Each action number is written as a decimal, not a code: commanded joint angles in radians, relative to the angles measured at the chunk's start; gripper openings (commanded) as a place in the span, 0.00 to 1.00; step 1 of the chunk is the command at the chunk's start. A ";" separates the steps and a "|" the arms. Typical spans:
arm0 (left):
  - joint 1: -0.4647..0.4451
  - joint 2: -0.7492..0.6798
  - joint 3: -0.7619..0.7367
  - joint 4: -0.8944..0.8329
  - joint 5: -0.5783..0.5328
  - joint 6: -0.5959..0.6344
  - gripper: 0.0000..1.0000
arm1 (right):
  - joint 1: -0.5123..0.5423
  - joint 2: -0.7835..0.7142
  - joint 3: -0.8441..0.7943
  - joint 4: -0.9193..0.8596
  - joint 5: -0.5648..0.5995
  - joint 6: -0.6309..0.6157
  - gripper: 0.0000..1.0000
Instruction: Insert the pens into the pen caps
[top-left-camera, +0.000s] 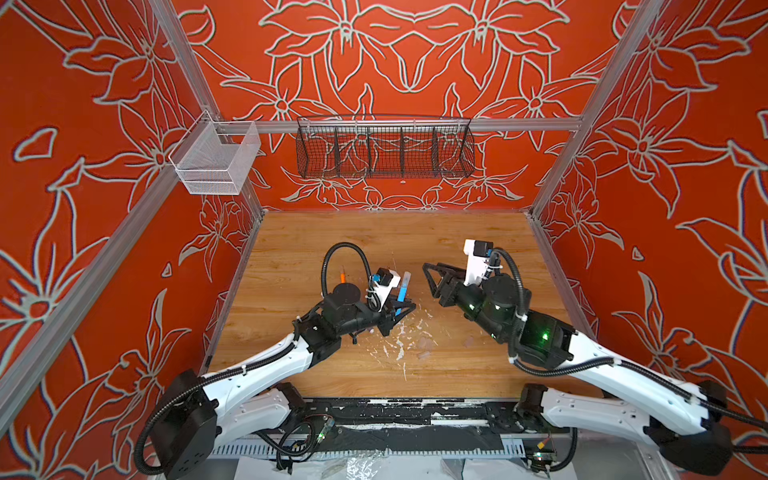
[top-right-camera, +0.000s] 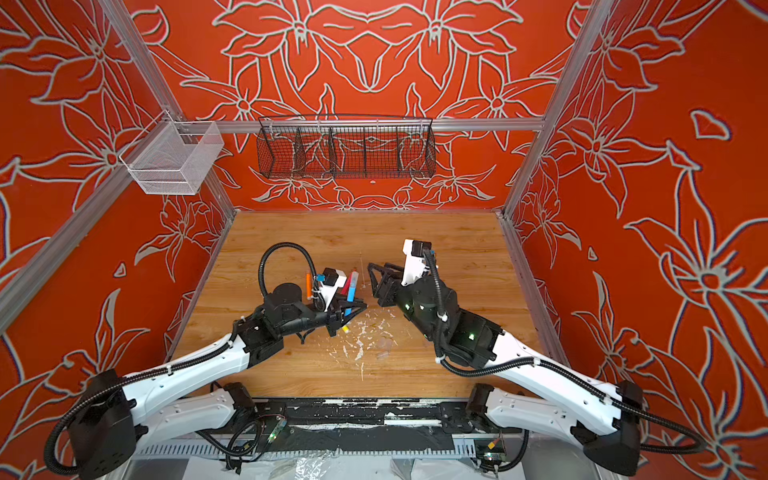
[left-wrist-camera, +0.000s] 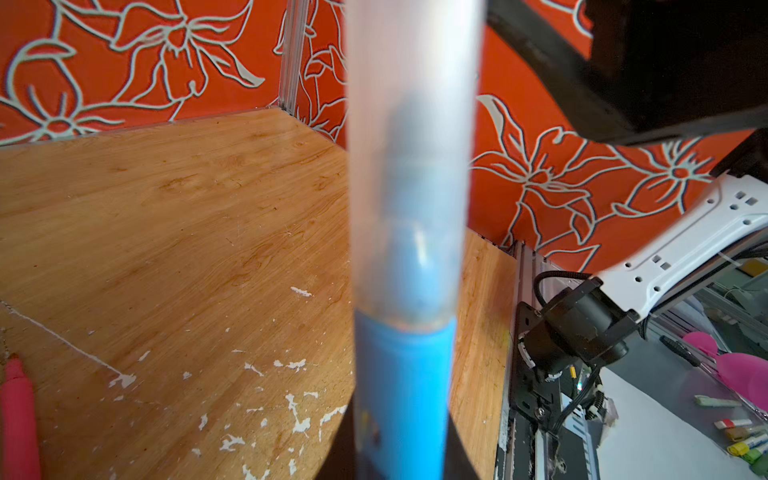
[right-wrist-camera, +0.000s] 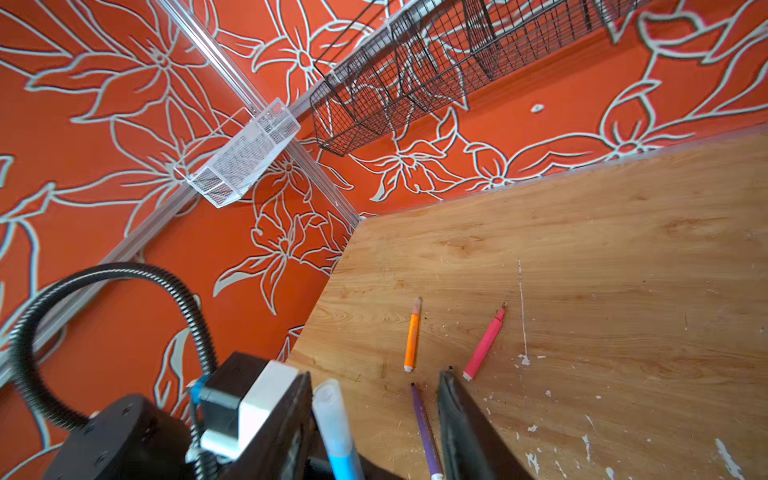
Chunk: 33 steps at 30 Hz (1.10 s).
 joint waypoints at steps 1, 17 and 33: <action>-0.004 0.004 0.002 0.034 0.019 0.021 0.00 | -0.040 0.061 0.046 -0.025 -0.155 0.037 0.50; -0.009 0.002 0.009 0.018 0.015 0.028 0.00 | -0.041 0.143 0.067 0.021 -0.267 0.004 0.44; -0.012 -0.015 -0.002 0.024 0.005 0.028 0.00 | -0.041 0.169 0.065 0.010 -0.270 -0.001 0.32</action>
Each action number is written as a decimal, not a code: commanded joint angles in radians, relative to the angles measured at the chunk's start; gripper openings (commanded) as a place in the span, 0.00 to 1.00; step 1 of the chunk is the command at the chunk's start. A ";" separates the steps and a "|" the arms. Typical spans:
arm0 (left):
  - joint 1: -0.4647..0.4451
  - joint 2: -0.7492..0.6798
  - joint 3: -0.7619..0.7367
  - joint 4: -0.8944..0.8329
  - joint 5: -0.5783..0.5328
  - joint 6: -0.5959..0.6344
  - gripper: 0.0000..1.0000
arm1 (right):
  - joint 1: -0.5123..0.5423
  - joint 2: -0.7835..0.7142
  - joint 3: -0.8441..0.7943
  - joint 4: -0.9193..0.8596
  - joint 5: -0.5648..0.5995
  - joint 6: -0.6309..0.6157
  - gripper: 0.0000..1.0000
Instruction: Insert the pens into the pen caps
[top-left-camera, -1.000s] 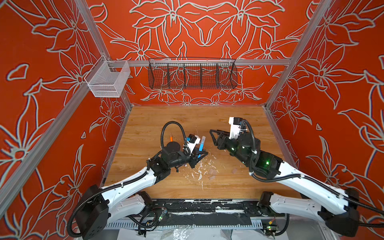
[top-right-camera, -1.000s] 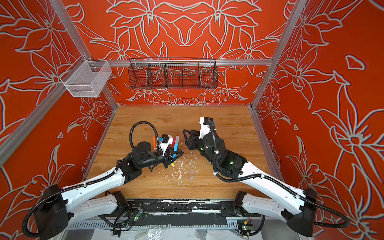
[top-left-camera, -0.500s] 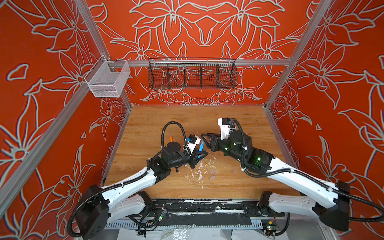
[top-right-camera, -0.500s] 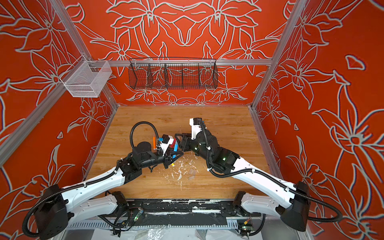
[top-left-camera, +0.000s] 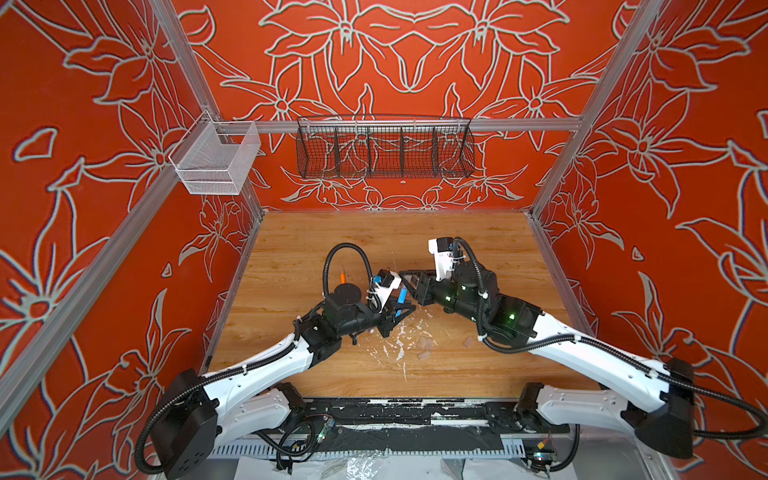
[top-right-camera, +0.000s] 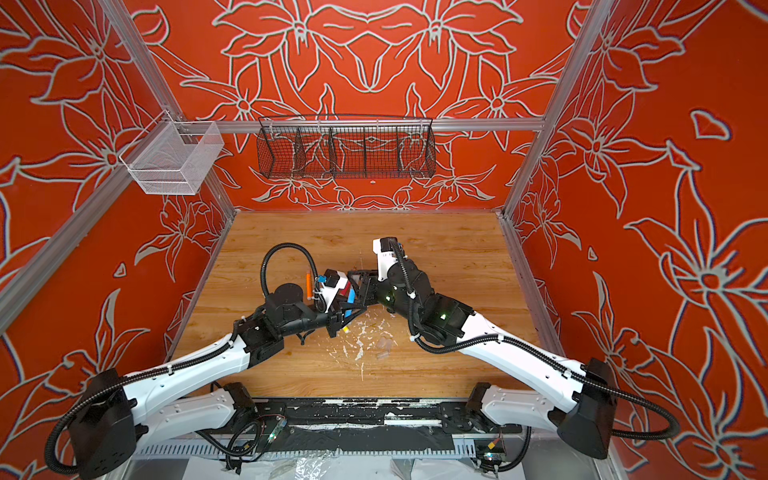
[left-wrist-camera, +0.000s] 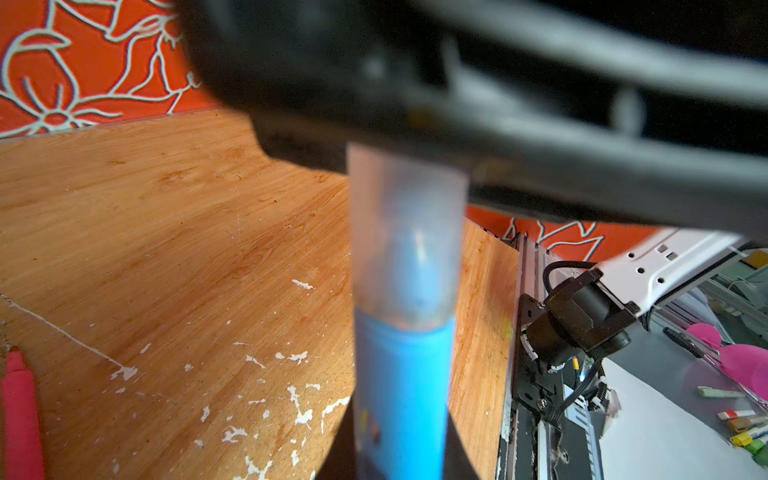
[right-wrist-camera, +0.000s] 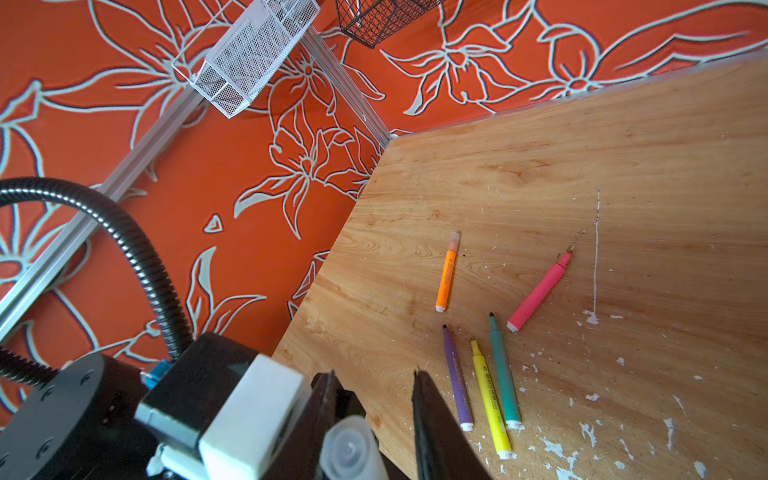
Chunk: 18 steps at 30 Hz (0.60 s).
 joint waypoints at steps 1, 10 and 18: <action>-0.009 -0.018 -0.004 0.048 0.007 0.012 0.00 | 0.001 0.009 0.028 -0.011 0.007 -0.011 0.32; -0.009 -0.018 0.004 0.035 -0.011 -0.004 0.00 | 0.005 0.014 0.017 -0.010 -0.005 -0.005 0.12; -0.006 -0.020 0.085 -0.039 -0.148 -0.054 0.00 | 0.093 0.023 -0.032 -0.007 0.064 0.011 0.00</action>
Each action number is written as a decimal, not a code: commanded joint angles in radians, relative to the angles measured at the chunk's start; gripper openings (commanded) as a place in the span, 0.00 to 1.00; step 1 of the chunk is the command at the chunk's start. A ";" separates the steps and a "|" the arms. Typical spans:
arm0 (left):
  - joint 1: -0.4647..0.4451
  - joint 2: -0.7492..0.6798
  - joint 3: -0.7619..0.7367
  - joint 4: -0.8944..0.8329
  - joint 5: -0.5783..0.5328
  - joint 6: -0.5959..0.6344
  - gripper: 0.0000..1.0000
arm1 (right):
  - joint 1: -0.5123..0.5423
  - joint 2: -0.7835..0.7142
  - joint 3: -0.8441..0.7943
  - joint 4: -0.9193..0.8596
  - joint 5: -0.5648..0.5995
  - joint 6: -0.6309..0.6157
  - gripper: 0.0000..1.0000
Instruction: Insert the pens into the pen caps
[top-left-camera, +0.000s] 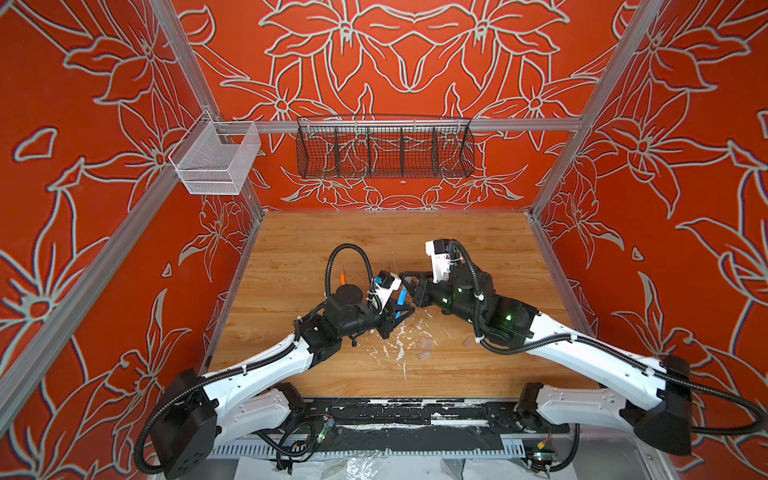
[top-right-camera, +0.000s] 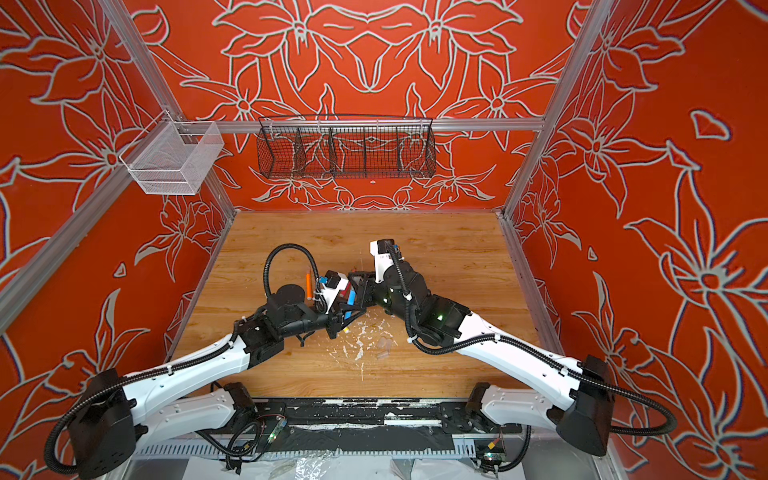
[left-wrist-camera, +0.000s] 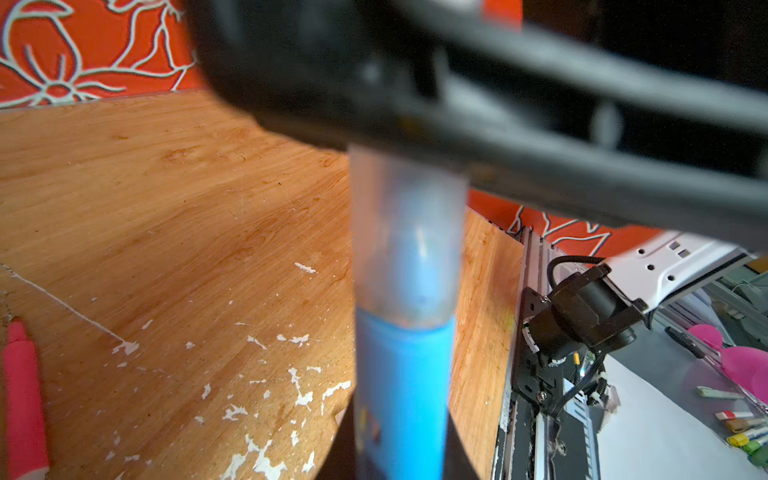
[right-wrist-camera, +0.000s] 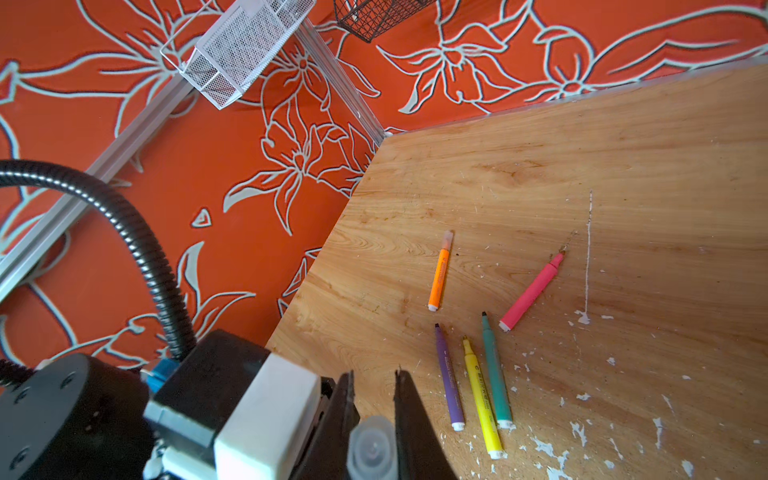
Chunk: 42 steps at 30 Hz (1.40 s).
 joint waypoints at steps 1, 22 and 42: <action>0.003 -0.019 0.104 0.001 -0.123 -0.035 0.00 | 0.061 0.008 -0.031 -0.019 0.032 0.032 0.00; 0.174 0.026 0.458 -0.067 -0.223 -0.087 0.00 | 0.280 0.024 -0.182 0.123 0.110 0.130 0.00; 0.275 -0.023 0.088 -0.248 -0.465 -0.313 0.00 | 0.059 -0.201 0.076 -0.513 0.510 0.037 0.62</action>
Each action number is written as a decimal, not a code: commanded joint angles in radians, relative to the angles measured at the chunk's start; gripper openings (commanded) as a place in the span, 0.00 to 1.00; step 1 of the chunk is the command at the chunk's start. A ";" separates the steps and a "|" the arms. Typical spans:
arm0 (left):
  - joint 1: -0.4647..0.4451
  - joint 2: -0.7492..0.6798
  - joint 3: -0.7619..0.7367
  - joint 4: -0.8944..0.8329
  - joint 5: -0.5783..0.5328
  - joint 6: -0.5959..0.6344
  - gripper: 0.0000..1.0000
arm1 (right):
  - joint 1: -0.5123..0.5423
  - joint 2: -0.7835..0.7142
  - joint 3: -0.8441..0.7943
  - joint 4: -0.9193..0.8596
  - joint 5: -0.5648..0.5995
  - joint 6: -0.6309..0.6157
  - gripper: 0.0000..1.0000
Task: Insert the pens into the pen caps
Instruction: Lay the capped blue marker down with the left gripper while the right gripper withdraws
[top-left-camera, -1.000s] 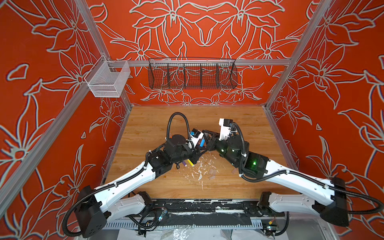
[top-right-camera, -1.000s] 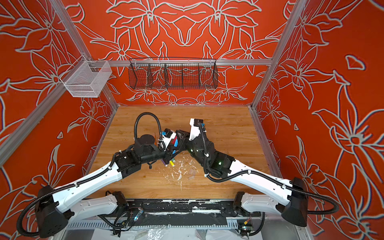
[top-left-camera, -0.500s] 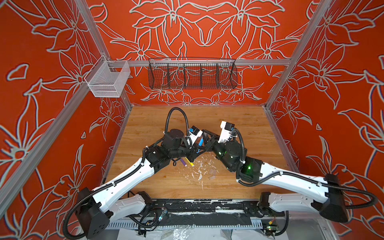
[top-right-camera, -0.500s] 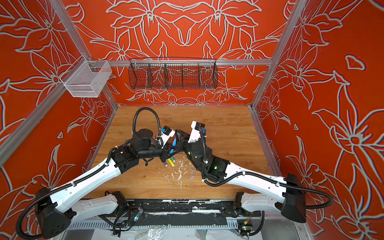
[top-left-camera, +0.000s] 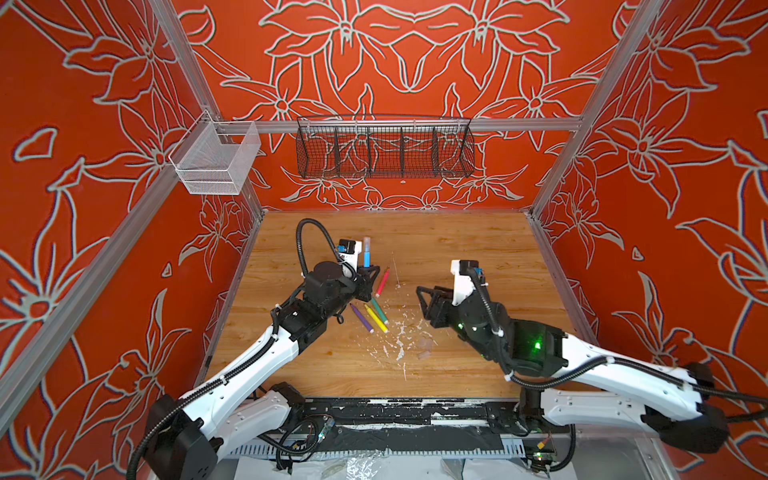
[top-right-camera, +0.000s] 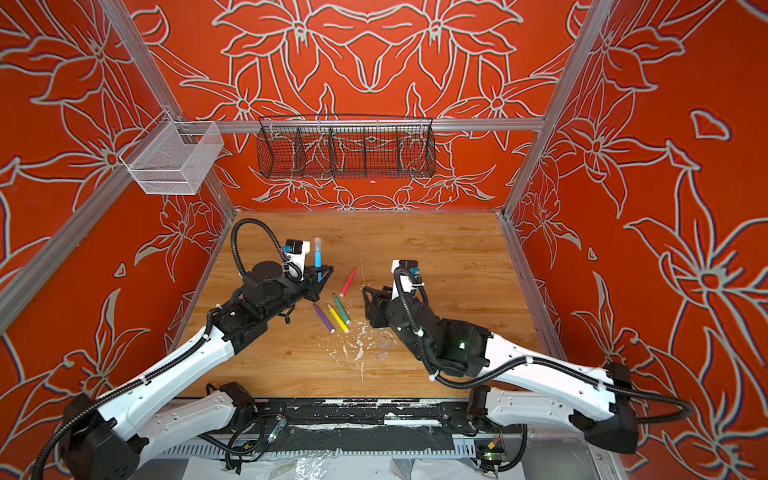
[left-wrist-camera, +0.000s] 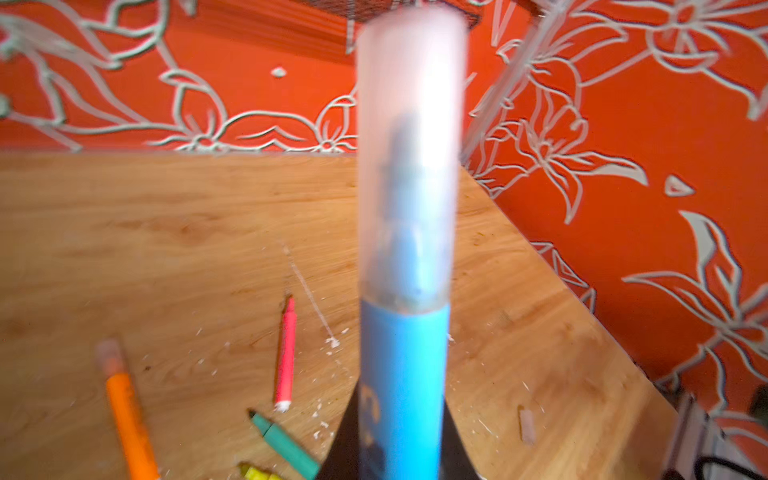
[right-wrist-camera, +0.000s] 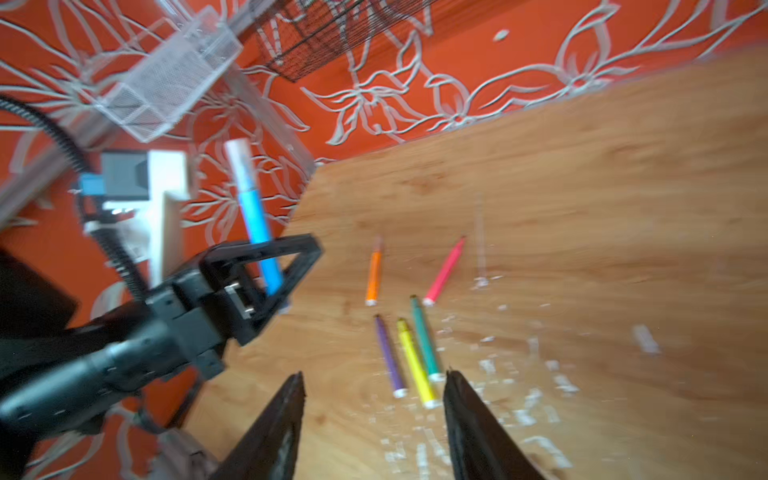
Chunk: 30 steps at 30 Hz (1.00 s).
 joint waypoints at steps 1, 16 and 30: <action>0.078 0.056 -0.047 -0.055 -0.135 -0.185 0.00 | -0.141 -0.014 0.074 -0.181 0.029 -0.099 0.65; 0.316 0.323 0.059 -0.252 -0.175 -0.189 0.00 | -0.592 0.236 -0.180 0.203 -0.039 -0.351 0.68; 0.382 0.613 0.210 -0.359 -0.026 -0.211 0.00 | -0.591 0.290 -0.165 0.163 -0.121 -0.277 0.67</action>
